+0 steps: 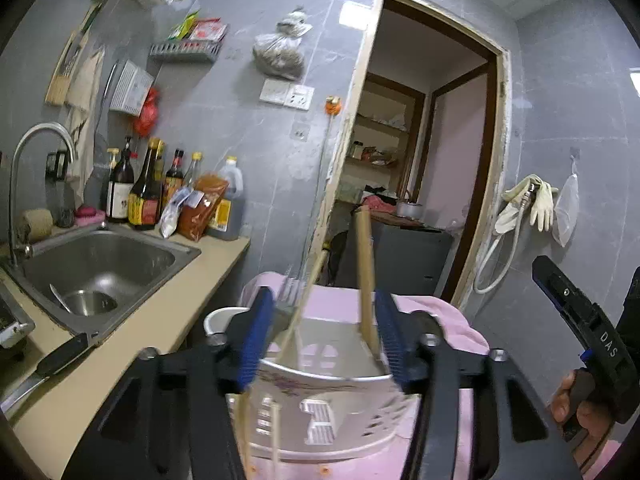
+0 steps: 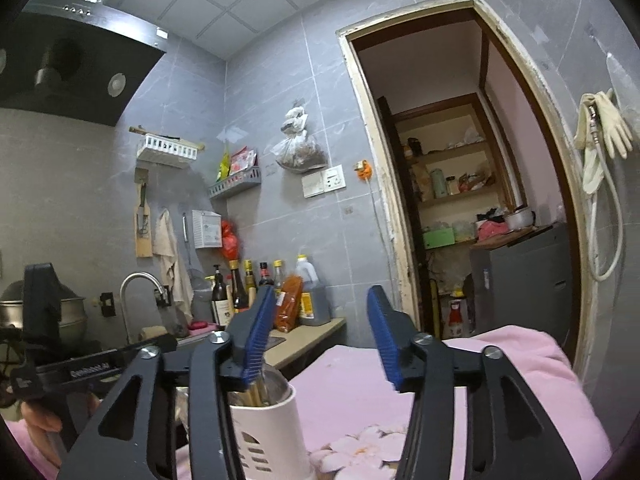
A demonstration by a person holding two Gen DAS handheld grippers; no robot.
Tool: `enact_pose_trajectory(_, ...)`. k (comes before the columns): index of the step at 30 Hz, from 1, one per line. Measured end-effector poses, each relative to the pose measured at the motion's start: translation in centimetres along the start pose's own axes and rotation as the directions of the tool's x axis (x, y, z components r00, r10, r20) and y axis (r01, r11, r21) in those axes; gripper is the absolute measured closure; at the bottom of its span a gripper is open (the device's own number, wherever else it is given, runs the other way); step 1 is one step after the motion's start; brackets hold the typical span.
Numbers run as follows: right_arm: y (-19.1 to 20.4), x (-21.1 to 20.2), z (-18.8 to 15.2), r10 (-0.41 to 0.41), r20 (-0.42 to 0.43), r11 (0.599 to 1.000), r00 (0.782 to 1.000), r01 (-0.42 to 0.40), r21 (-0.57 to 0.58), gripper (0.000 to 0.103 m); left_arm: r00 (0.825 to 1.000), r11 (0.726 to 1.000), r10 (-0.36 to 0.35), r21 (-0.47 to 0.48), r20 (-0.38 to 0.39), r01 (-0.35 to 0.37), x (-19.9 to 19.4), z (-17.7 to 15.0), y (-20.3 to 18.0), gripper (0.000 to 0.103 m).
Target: Organize utensils
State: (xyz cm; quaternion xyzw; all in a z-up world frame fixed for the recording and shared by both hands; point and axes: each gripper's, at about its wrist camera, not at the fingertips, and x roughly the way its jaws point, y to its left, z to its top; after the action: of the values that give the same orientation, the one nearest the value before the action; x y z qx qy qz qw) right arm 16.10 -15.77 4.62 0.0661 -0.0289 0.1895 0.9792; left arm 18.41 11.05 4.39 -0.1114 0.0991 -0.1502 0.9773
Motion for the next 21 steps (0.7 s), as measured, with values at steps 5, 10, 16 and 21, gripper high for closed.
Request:
enact_pose_trajectory(5, -0.9, -2.3, 0.7, -0.050, -0.012, 0.998, 0.999, 0.049, -0.025, 0.032, 1.000, 0.998, 0.001, 0.056, 0.017, -0.002, -1.5, 0.4, -3.2, 0.027)
enact_pose_trajectory(10, -1.8, -4.9, 1.4, -0.130, -0.064, 0.991, 0.990, 0.128, -0.031, 0.025, 1.000, 0.995, 0.016, 0.100, 0.012, -0.017, -2.8, 0.1, -5.9, 0.015)
enact_pose_trajectory(16, -2.6, -8.3, 1.8, -0.174, -0.116, 0.985, 0.978, 0.171, -0.036, 0.010, 0.999, 0.996, 0.029, 0.080, -0.040, -0.026, -4.0, -1.4, -7.6, 0.004)
enact_pose_trajectory(21, -2.7, -10.6, 1.5, -0.190, -0.159, 0.982, 0.969, 0.185, -0.042, 0.000, 0.997, 0.998, 0.012, 0.062, -0.077, -0.007, -5.4, -3.1, -8.3, 0.002)
